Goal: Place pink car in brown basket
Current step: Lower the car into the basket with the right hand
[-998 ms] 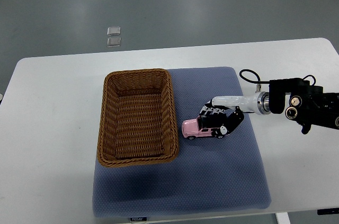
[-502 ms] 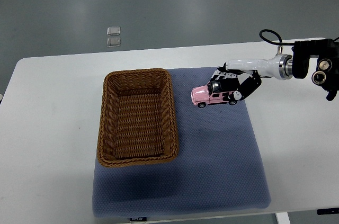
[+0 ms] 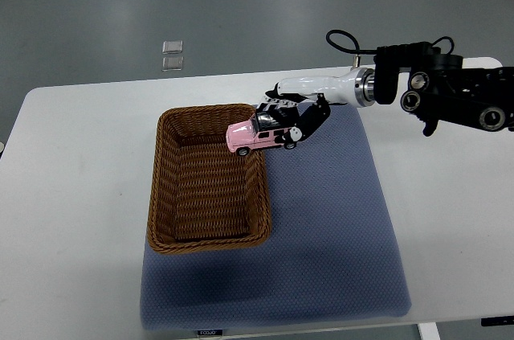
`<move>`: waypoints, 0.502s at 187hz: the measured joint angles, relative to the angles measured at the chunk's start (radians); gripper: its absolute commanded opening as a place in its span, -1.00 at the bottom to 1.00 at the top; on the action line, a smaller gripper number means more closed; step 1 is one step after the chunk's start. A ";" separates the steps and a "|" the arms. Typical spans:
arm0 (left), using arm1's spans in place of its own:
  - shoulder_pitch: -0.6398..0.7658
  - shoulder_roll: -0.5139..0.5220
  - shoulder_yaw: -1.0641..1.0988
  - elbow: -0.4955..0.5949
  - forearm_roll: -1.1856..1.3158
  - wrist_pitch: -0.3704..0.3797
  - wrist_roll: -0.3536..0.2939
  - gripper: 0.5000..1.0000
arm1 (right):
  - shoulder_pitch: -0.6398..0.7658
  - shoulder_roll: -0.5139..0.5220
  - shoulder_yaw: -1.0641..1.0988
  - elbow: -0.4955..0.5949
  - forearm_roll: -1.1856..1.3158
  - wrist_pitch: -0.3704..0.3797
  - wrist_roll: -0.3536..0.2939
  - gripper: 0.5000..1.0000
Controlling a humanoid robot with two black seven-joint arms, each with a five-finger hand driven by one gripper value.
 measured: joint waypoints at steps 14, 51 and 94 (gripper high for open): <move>-0.001 0.000 0.000 -0.004 0.000 0.000 0.000 1.00 | 0.000 0.083 -0.002 -0.061 0.000 -0.004 0.000 -1.00; -0.002 0.000 0.001 -0.008 0.000 0.000 0.000 1.00 | -0.013 0.241 -0.004 -0.177 -0.001 -0.010 0.000 -1.00; -0.002 0.000 0.002 -0.010 0.000 -0.001 0.000 1.00 | -0.035 0.336 -0.006 -0.245 -0.004 -0.029 -0.002 -1.00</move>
